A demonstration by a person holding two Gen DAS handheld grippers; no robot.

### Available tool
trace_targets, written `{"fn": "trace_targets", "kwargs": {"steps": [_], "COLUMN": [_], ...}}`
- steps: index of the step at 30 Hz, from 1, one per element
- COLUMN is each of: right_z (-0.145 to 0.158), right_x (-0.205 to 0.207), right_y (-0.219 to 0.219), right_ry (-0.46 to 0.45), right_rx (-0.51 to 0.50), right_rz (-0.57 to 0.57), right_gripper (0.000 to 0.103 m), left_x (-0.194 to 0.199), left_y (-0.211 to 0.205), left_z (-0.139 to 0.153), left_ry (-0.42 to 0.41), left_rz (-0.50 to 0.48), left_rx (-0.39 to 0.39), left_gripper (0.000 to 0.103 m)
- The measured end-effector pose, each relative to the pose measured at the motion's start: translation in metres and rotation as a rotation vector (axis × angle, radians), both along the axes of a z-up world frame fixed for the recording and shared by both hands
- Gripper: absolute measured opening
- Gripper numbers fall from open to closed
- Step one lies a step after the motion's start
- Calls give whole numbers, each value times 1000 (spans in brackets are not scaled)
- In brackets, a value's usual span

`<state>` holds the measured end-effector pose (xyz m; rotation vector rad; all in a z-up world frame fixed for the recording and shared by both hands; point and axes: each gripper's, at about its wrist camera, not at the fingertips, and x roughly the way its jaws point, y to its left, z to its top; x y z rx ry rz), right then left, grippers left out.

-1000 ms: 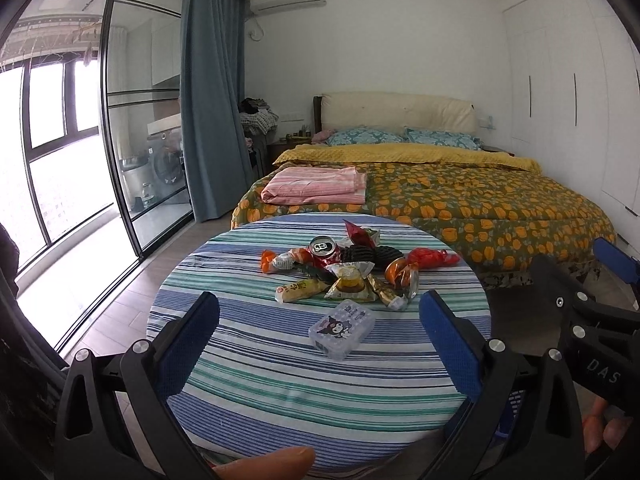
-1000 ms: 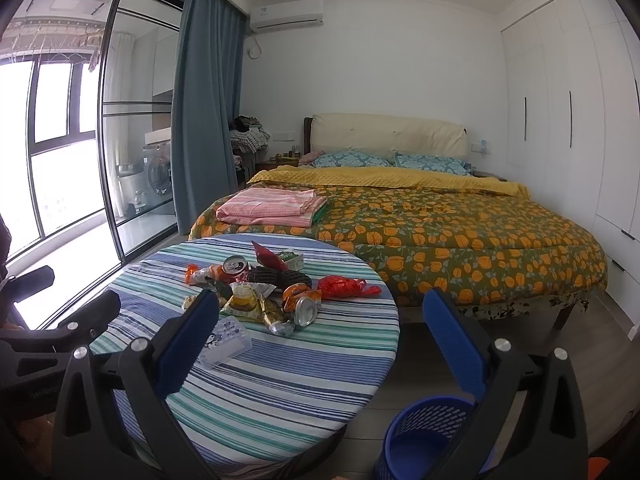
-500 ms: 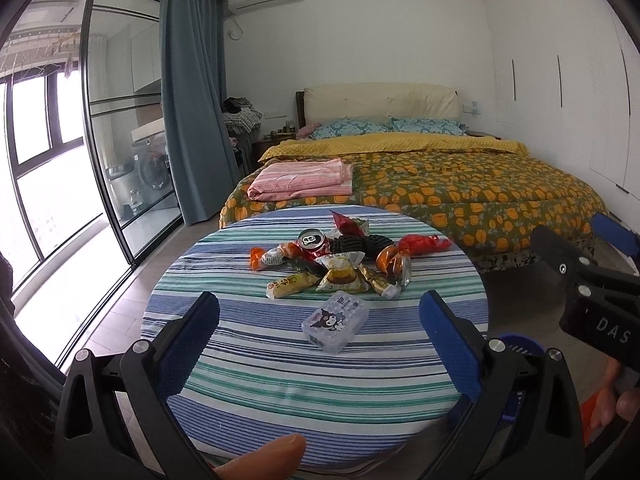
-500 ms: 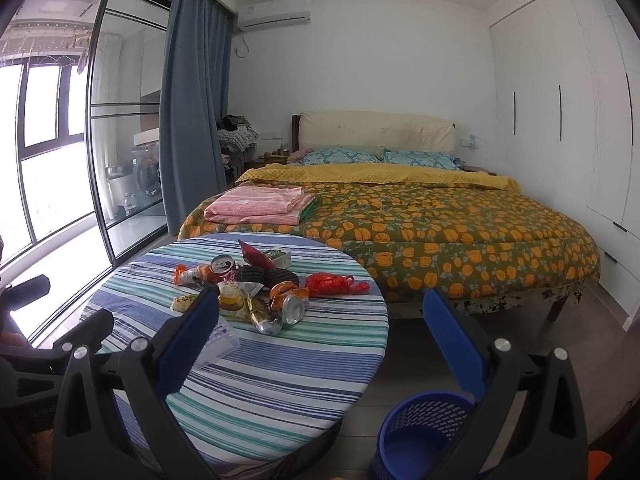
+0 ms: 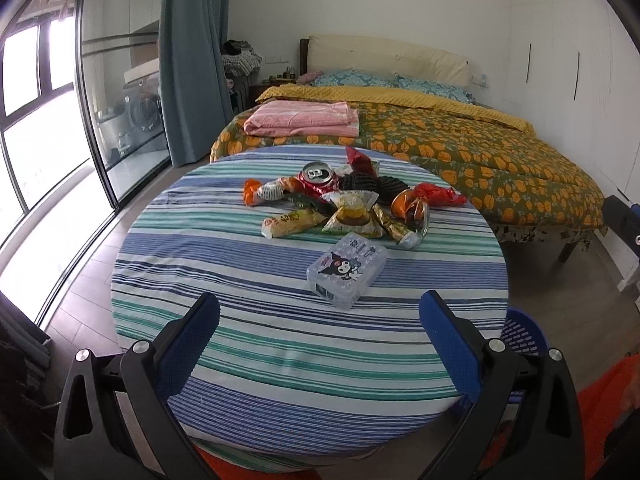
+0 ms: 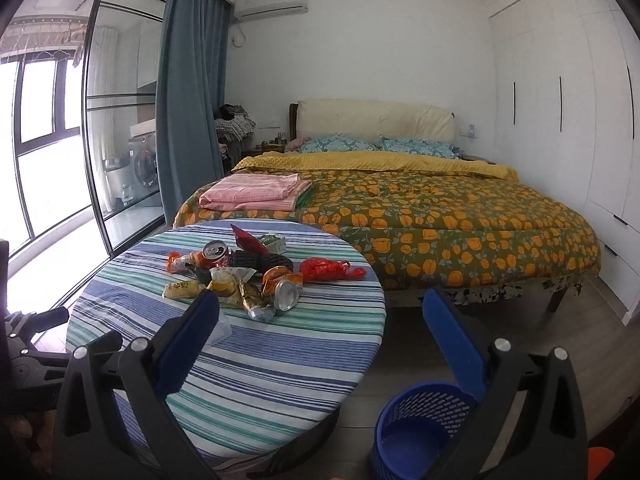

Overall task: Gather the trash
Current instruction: 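Move the left tool to the Kuromi box while the right tool reaches the orange chip bag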

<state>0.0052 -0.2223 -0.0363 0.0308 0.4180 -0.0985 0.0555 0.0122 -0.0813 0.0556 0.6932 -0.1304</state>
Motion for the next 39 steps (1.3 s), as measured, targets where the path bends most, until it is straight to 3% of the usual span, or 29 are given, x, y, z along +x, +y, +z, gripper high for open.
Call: {"fn": "trace_targets", "kwargs": {"steps": [7, 12, 19, 25, 29, 33, 38, 39], "right_z": [-25, -51, -83, -97, -108, -119, -129, -130], "right_x": [16, 27, 55, 112, 162, 214, 251, 251], "right_y": [-7, -14, -24, -30, -19, -6, 7, 1], "right_ry": [54, 91, 202, 313, 380, 452, 484, 480], "right_rx": [17, 70, 147, 227, 284, 372, 312, 325], "right_rz": [40, 89, 124, 163, 189, 194, 162, 156], "right_gripper": [98, 98, 98, 98, 97, 76, 46, 44], "left_x": [59, 106, 144, 145, 138, 126, 116, 114], "left_y": [-13, -30, -50, -56, -51, -42, -32, -30], "left_z": [-38, -63, -97, -100, -98, -97, -94, -93], "left_ry": [84, 157, 233, 205, 198, 202, 208, 207], "left_rz": [-216, -316, -359, -357, -317, -227, -194, -193], "left_rx": [53, 80, 155, 165, 141, 104, 70, 70], "left_gripper": [99, 99, 97, 71, 68, 68, 68, 69]}}
